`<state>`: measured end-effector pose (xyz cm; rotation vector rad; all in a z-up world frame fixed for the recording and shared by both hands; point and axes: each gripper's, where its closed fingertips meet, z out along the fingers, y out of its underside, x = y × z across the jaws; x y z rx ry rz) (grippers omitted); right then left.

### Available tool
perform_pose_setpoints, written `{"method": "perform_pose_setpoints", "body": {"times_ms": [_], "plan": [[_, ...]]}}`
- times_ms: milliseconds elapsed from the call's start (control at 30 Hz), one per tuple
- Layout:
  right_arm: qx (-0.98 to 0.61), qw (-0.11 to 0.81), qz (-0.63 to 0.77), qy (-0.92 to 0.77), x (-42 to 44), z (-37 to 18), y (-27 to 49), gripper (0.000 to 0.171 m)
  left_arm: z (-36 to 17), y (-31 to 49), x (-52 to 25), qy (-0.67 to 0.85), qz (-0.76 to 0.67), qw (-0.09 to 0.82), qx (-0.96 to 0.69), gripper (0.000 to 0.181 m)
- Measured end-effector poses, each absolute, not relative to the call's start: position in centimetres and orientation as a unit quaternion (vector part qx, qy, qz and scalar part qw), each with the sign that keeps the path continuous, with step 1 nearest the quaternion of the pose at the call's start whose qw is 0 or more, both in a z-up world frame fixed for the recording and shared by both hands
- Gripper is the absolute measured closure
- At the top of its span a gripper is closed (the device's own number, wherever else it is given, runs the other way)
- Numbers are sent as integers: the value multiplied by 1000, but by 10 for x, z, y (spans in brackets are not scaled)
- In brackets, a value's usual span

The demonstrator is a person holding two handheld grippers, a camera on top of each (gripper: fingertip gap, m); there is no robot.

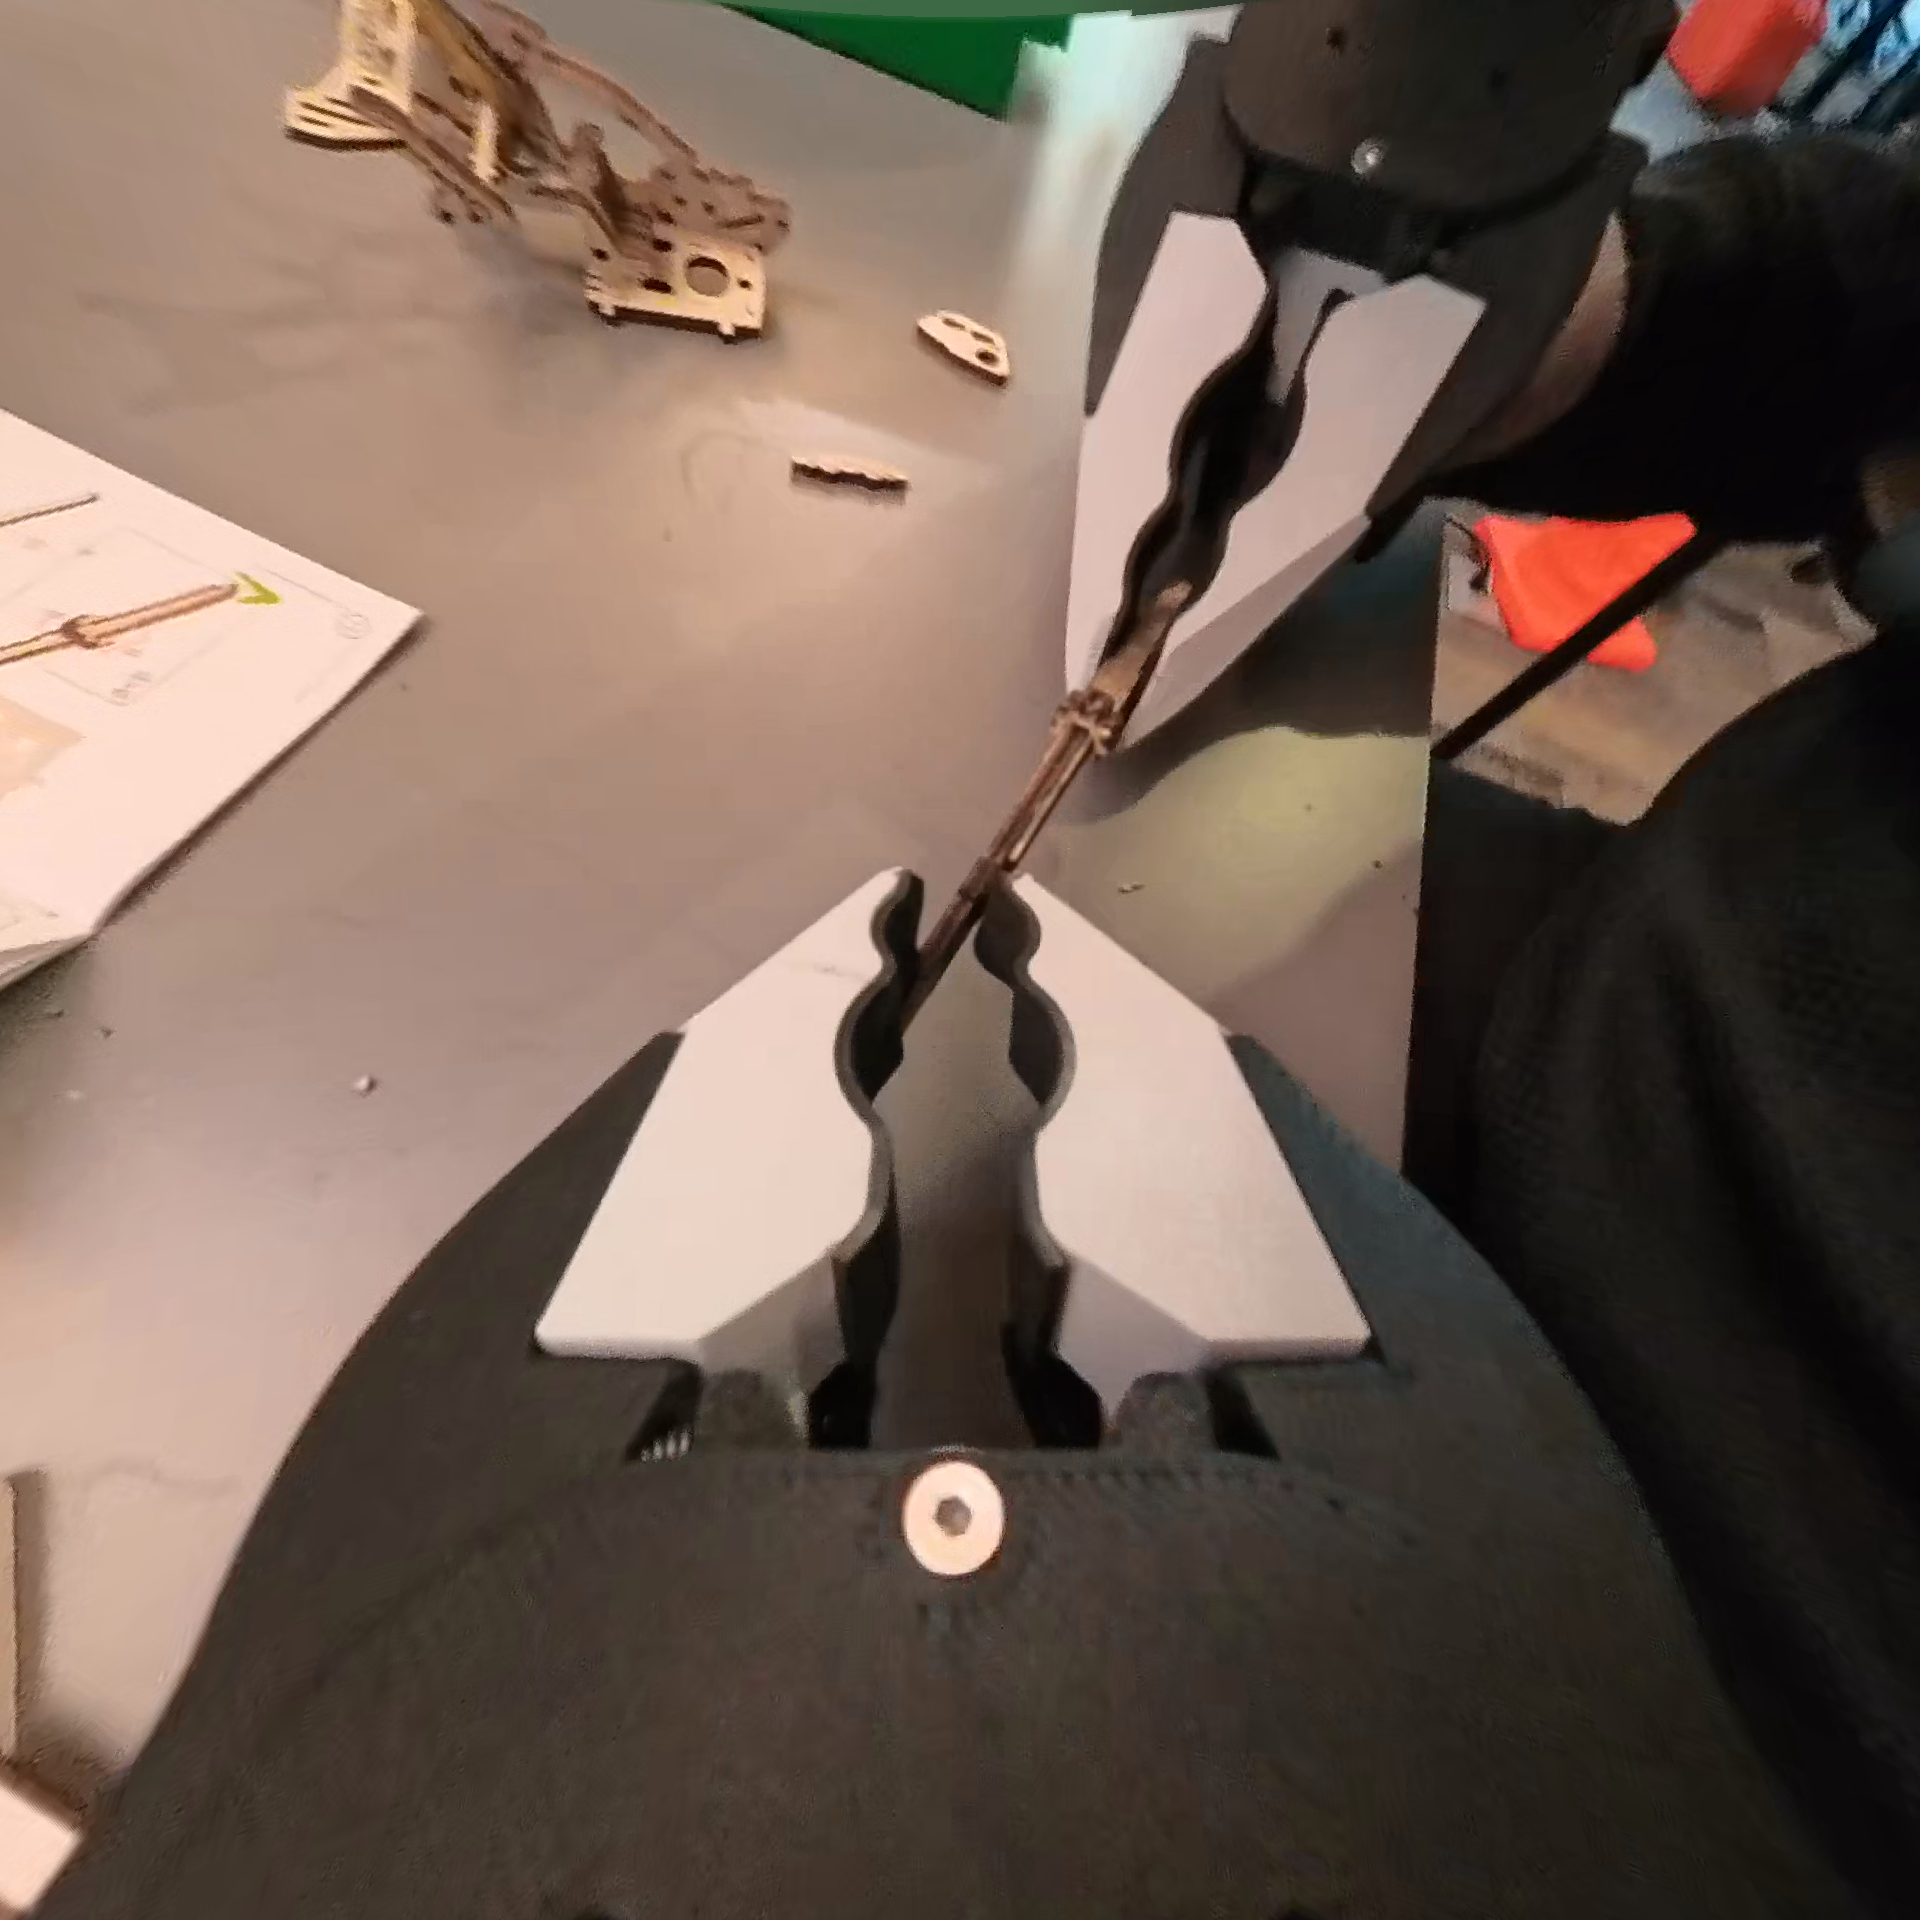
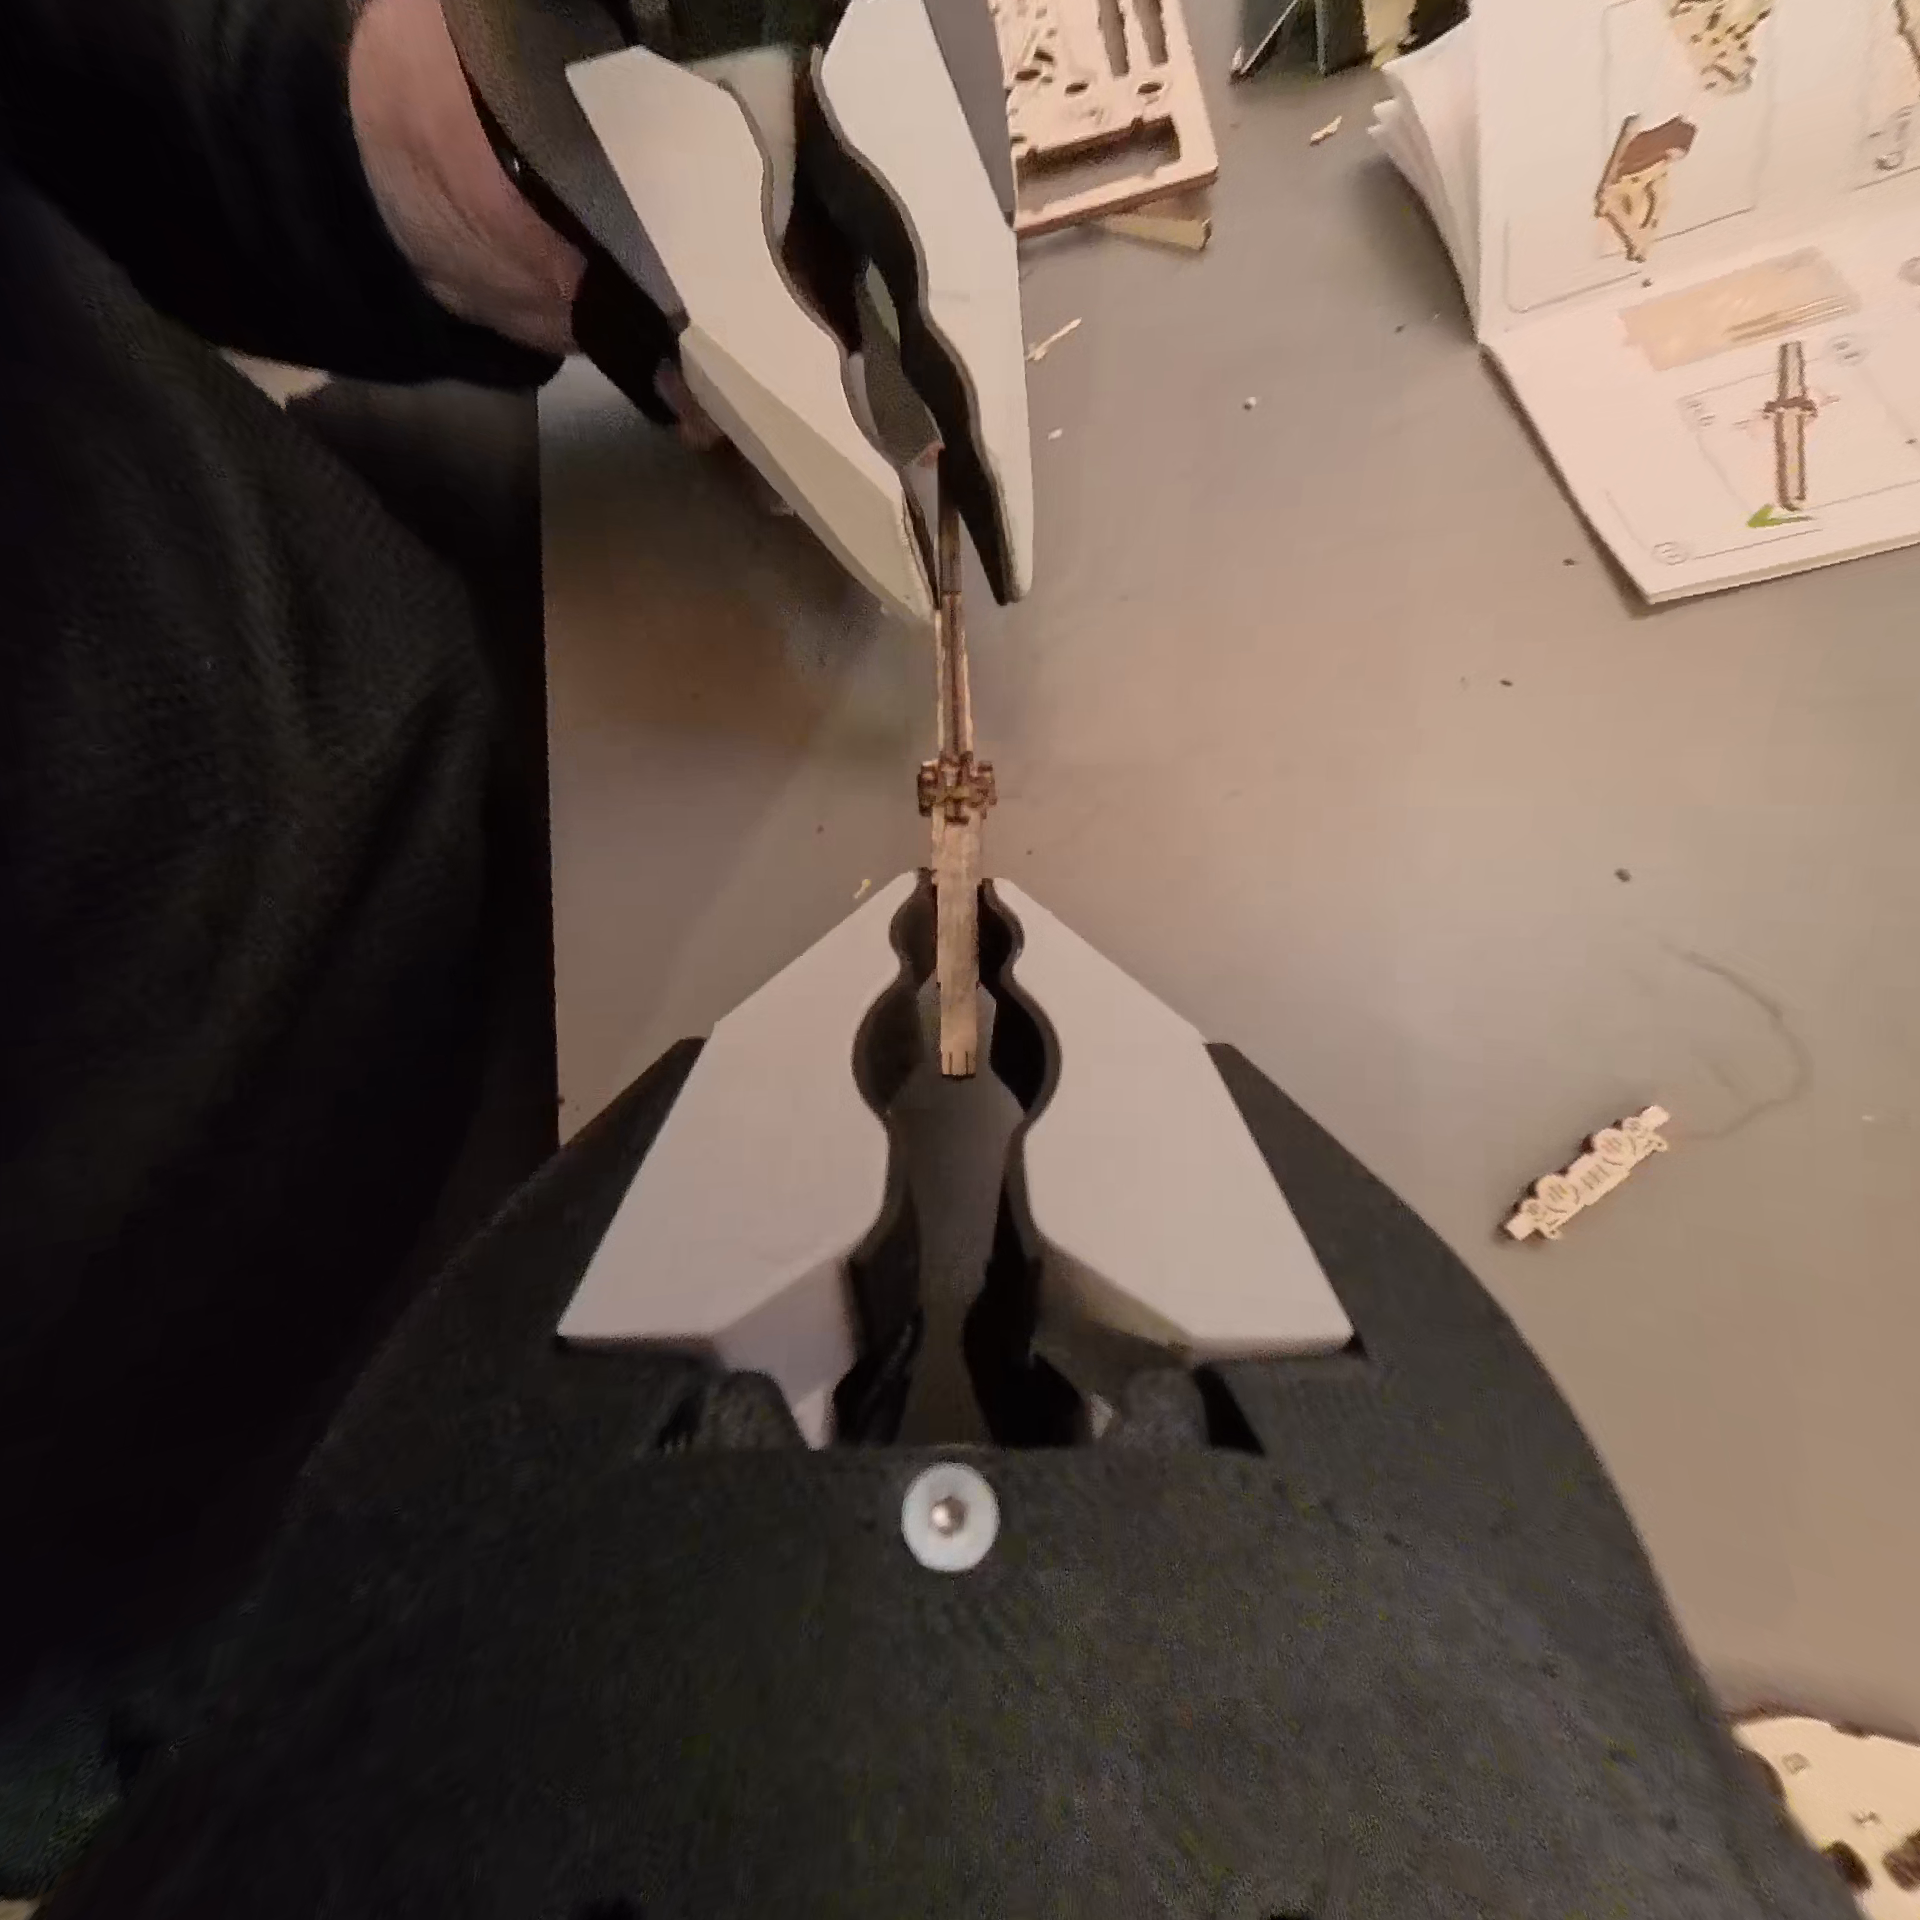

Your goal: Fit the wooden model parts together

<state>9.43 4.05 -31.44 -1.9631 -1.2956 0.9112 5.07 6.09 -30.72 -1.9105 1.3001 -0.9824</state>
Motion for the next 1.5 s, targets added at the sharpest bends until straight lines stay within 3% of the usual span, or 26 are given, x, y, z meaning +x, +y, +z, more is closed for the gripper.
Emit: {"method": "perform_pose_setpoints", "body": {"times_ms": [33,167,267,533,767,933,1067,1167,1433,1500], "plan": [[-743,306,355,-479,93,-312,42,166,-305,63,50,483,-375,315,-726,168],[-742,307,413,-431,89,-298,46,167,-292,67,47,429,-417,324,-733,165],[-740,309,415,-431,88,-297,47,167,-277,73,42,382,-459,339,-727,176],[-737,308,430,-422,87,-294,45,167,-282,75,30,393,-408,362,-740,176],[-699,431,228,-523,85,-287,54,167,-273,82,20,251,-530,316,-746,150],[-649,488,136,-568,80,-277,53,167,-264,78,25,173,-635,248,-711,154],[-629,511,108,-576,79,-269,53,167,-255,79,21,147,-669,238,-688,171],[-614,523,83,-586,79,-267,53,167,-252,78,21,138,-681,235,-680,174],[-582,540,40,-607,76,-263,50,166,-253,75,17,107,-699,216,-674,167],[-569,545,22,-615,75,-261,51,167,-256,79,13,99,-689,215,-685,155]]}}
